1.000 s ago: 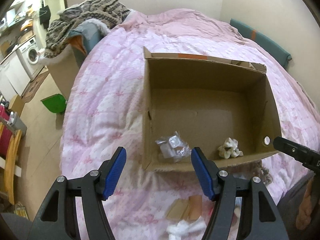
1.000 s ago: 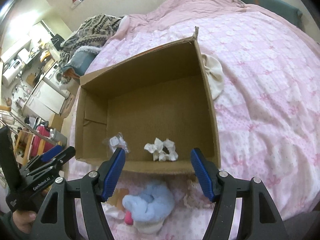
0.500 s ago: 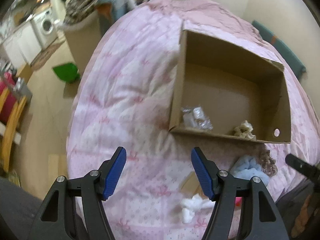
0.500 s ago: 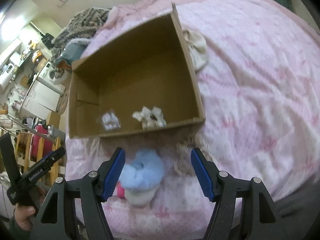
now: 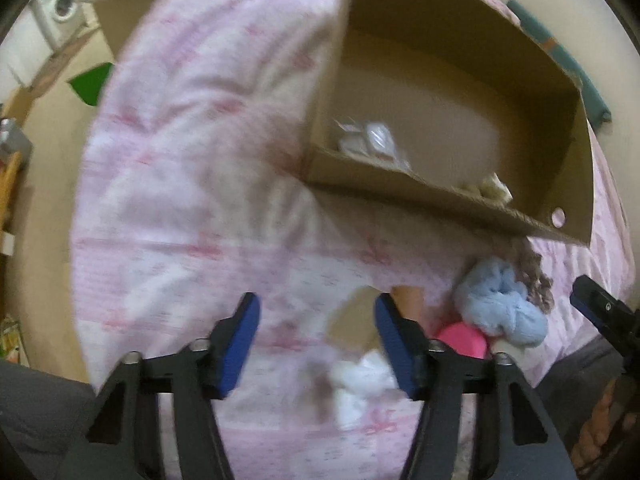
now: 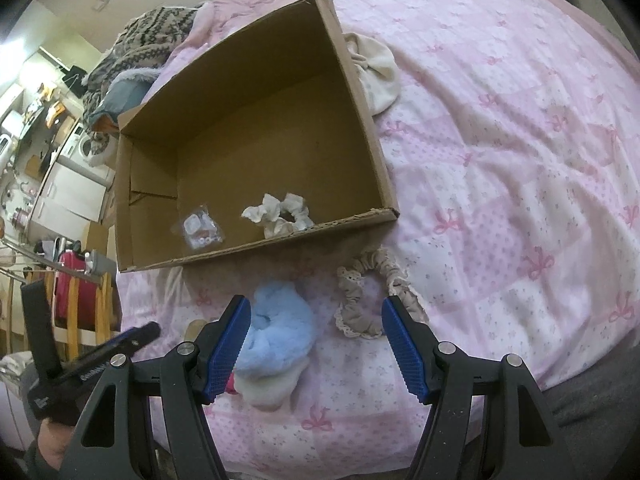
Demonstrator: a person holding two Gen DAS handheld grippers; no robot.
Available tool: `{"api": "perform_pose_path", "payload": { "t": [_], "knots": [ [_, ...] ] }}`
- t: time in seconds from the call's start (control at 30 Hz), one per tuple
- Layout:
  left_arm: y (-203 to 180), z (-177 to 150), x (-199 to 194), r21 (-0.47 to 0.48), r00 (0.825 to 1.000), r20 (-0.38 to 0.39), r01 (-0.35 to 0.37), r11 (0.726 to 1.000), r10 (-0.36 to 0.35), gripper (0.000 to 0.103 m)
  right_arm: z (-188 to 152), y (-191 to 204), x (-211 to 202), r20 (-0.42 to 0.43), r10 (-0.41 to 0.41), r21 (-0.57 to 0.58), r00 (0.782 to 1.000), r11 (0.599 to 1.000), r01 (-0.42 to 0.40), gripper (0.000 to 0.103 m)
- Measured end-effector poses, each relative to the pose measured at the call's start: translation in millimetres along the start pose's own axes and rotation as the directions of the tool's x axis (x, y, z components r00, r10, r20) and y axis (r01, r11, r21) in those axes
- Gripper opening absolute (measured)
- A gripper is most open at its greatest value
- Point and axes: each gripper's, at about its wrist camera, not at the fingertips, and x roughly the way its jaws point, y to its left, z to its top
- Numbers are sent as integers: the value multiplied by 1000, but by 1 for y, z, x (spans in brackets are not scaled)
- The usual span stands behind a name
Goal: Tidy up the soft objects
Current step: 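Grasp the white tissue item with the left tool while the right tool grasps the beige lace scrunchie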
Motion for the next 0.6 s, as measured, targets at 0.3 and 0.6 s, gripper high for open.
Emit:
{"api": "perform_pose_path", "payload": {
  "t": [0.3, 0.6],
  "knots": [
    [-37, -1, 39, 113, 993, -121, 21, 993, -7, 24, 1, -10, -1, -4, -3, 38, 1000, 999, 4, 72],
    [-24, 1, 4, 64, 996, -39, 87, 994, -84, 8, 4, -12, 3, -8, -14, 50, 1000, 999, 15, 72]
  ]
}}
